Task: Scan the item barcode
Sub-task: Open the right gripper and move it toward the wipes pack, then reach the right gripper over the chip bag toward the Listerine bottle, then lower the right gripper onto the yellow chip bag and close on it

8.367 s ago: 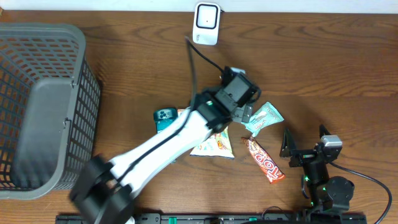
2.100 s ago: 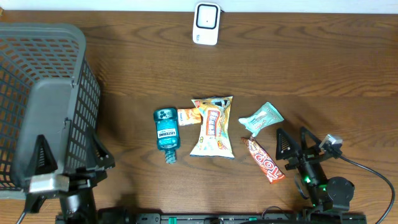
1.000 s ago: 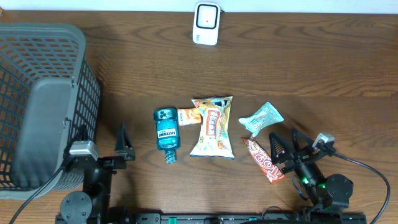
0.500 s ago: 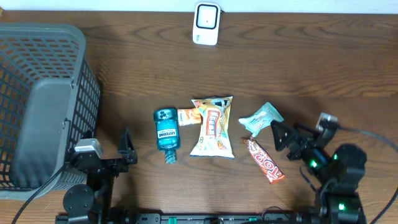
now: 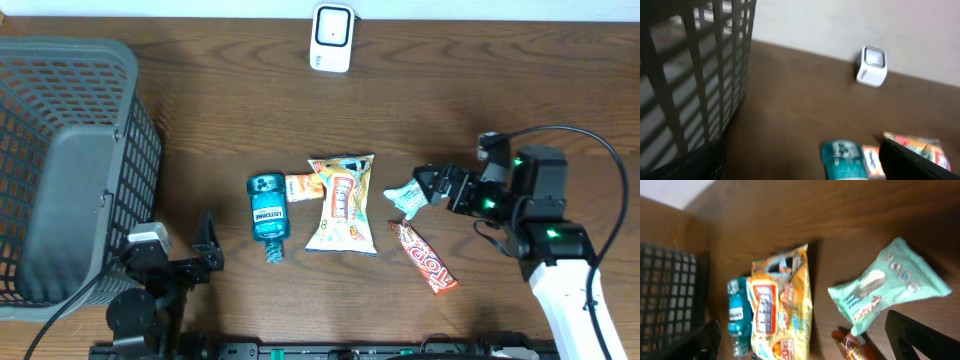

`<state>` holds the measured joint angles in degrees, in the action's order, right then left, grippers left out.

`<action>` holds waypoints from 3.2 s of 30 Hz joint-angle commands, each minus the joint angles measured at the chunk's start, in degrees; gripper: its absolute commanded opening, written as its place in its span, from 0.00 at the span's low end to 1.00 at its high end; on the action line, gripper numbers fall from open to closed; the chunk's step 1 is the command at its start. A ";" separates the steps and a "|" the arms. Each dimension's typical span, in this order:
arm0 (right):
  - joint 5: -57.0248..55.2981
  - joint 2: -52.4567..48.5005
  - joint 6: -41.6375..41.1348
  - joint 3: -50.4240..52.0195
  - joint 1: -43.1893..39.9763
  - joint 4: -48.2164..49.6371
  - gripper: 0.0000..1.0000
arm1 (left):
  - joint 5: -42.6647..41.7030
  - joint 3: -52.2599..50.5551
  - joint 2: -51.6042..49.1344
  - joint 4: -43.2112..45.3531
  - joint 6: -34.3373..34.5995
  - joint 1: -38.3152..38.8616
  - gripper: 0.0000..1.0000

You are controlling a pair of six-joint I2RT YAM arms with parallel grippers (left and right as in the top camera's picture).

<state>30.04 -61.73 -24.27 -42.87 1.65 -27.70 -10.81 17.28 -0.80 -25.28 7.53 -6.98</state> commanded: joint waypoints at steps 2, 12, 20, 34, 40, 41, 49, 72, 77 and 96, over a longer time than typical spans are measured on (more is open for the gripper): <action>-3.48 -0.31 1.25 -1.38 2.93 -1.55 0.99 | -0.15 -0.04 0.13 -5.31 0.26 -0.02 0.98; -5.09 -0.42 1.25 -1.29 4.02 -5.31 0.99 | -0.15 -0.04 0.13 -29.55 0.26 -0.02 0.98; -5.09 -0.42 2.08 -1.29 4.85 -4.52 0.99 | -0.15 -0.04 0.13 -30.42 0.26 -0.02 0.98; -15.82 -9.73 -6.19 -6.49 21.73 1.29 0.96 | -0.15 -0.04 0.13 -30.42 0.26 -0.02 0.98; -31.30 -26.40 -8.57 -21.68 34.40 -4.57 0.87 | -0.15 -0.04 0.13 -30.42 0.26 -0.02 0.98; -36.06 -31.08 -9.60 -26.86 37.46 -8.39 0.85 | -0.15 -0.04 0.13 -30.42 0.26 -0.02 0.98; -48.78 -46.21 -16.20 -41.46 45.38 -20.90 0.80 | -0.15 -0.04 0.13 -30.42 0.26 -0.02 0.98; -47.76 -53.72 -25.40 -53.00 44.70 -37.75 0.03 | -0.15 -0.04 0.13 -30.42 0.26 -0.02 0.98; -39.47 -53.72 -21.57 -42.07 43.65 -26.71 0.04 | -0.15 -0.04 0.13 -30.42 0.26 -0.02 0.98; -39.93 -44.35 -17.22 -47.32 34.38 -40.79 0.01 | -0.15 -0.04 0.13 -30.42 0.26 -0.02 0.98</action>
<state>-10.00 -112.20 -44.18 -86.06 36.73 -66.70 -10.81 17.41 -0.82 -53.43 7.55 -6.96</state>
